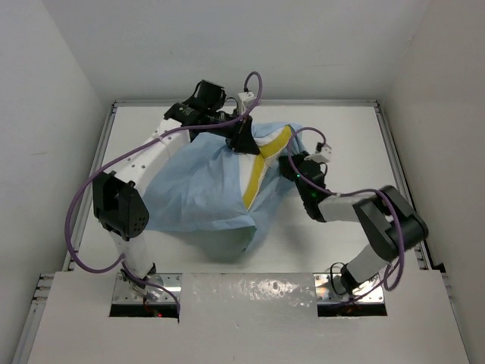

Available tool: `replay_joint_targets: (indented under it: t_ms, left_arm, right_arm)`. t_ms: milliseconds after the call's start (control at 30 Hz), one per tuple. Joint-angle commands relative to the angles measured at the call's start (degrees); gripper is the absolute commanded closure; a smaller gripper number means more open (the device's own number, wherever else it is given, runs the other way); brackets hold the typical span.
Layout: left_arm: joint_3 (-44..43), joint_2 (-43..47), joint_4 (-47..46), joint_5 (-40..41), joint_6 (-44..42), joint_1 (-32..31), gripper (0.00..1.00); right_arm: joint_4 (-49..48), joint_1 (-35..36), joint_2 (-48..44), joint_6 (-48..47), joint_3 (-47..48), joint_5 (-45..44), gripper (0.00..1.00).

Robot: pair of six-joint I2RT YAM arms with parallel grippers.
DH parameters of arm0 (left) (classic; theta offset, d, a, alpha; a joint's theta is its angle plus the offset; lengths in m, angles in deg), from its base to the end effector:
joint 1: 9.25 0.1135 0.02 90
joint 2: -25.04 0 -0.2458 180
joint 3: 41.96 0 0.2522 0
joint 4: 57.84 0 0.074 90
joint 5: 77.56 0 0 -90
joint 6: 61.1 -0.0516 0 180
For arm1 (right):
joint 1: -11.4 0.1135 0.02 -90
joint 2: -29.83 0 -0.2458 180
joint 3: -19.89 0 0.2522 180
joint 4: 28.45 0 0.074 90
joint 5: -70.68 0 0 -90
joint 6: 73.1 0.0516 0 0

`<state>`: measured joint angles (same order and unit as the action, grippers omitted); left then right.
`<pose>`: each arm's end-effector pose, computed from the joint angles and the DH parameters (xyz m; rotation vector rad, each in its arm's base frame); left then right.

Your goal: Put the pillow into the pillowcase

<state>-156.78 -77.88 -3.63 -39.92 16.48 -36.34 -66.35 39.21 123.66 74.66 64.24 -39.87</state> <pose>0.3373 -0.2184 0.3341 1.1772 1.8828 -1.1805 0.2916 0.1333 0.1425 0.7240 1.6741 0.7599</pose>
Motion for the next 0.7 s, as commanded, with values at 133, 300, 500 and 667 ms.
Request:
replay_joint_targets:
  t_ms: [133, 300, 500, 667]
  left_arm:
    - [0.59, -3.43, 13.33, 18.34, -25.17, 1.35, 1.00]
    - [4.10, -9.49, 15.64, 19.31, -32.05, -4.54, 1.00]
    - [4.75, -15.02, -1.57, 26.77, -25.47, -5.43, 1.00]
    - [-7.80, -24.69, -5.46, 29.95, -16.24, -3.41, 1.00]
  right_arm:
    - [2.53, -16.73, -20.77, -4.74, -12.47, 11.75, 1.00]
    - [-4.59, -18.32, -22.28, -12.22, -13.63, 31.25, 1.00]
    - [6.45, -18.06, -24.56, -21.89, -6.78, 59.17, 1.00]
    - [28.15, -18.06, -28.69, -30.20, 0.77, 70.55, 1.00]
